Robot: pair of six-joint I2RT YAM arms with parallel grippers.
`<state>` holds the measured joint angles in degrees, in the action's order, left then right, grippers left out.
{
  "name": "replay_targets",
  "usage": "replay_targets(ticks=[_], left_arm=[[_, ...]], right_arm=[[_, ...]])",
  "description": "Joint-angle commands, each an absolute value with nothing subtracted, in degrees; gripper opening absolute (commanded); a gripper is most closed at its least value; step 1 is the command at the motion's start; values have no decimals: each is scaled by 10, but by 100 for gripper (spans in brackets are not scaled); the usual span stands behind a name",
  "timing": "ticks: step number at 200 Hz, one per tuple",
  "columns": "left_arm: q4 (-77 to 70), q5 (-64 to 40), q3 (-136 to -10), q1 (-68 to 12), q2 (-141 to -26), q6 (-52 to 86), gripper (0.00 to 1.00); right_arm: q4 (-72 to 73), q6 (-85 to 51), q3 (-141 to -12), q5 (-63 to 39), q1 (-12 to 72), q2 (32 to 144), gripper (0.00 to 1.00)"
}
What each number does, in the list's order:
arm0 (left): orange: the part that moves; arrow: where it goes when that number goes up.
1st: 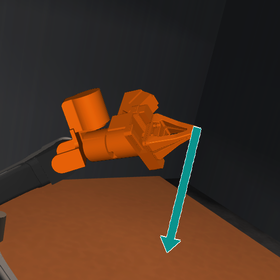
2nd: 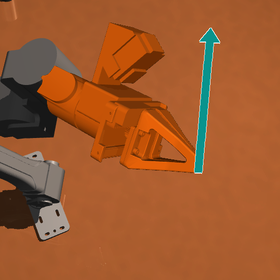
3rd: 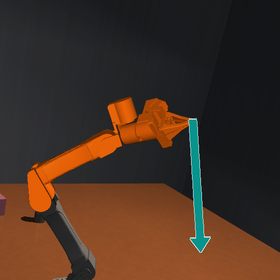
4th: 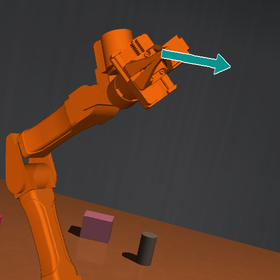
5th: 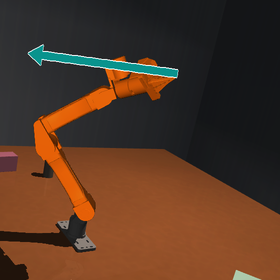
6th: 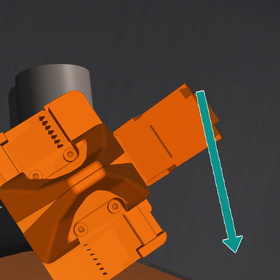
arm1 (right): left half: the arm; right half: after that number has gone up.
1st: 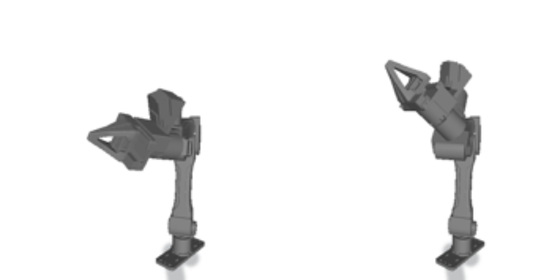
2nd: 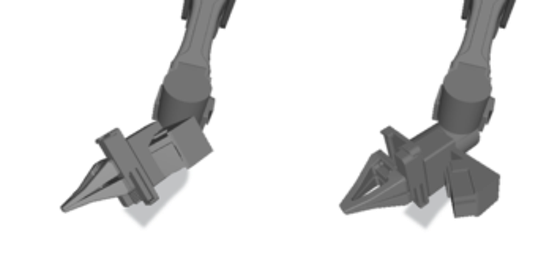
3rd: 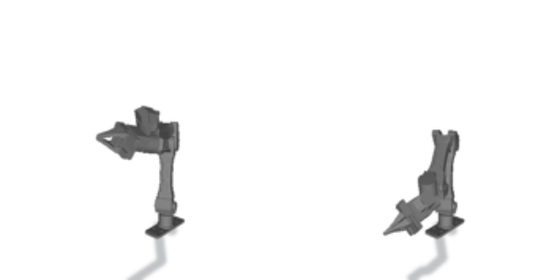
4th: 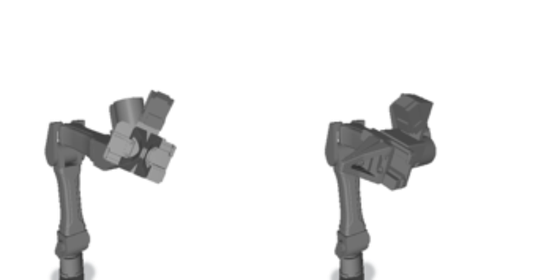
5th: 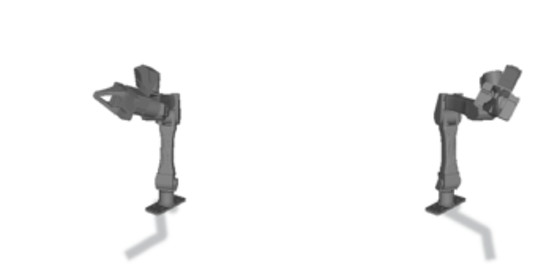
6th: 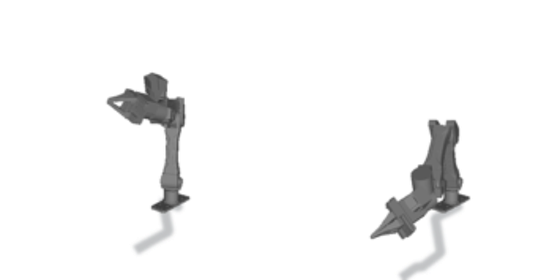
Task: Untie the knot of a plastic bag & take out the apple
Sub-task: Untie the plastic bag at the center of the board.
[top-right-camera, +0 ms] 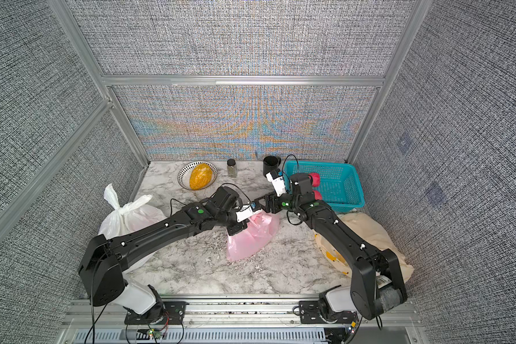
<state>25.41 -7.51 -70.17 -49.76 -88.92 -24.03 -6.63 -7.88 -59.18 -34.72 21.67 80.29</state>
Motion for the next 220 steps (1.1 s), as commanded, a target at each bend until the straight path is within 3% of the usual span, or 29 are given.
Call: replay_targets(ticks=[1,31,49,85,98,131,154,181,197,220], left_arm=[[245,-62,-708,-498,-882,-266,0],[235,-52,-705,-498,-876,-272,1],[219,-38,-696,-498,-868,-272,2],[200,30,-664,-498,-845,-269,1],[181,65,-638,-498,-834,-257,0],[122,109,-574,-490,-801,-205,0],[93,84,-543,-484,-779,-178,1],[91,48,-549,-486,-778,-172,3],[91,39,-556,-489,-785,-177,4],[94,31,-568,-491,-790,-183,4]], right_arm=[[-134,-18,-606,-359,228,815,66],[-153,-11,-586,-358,230,821,61],[-173,-13,-584,-345,229,827,44],[-121,-69,-527,-346,209,767,20],[-98,-101,-501,-340,192,736,0],[-46,-176,-417,-319,168,659,0],[2,-215,-362,-308,161,614,0],[3,-182,-395,-292,187,605,0],[-8,-153,-436,-289,195,638,26],[-1,-130,-493,-304,206,690,42]])
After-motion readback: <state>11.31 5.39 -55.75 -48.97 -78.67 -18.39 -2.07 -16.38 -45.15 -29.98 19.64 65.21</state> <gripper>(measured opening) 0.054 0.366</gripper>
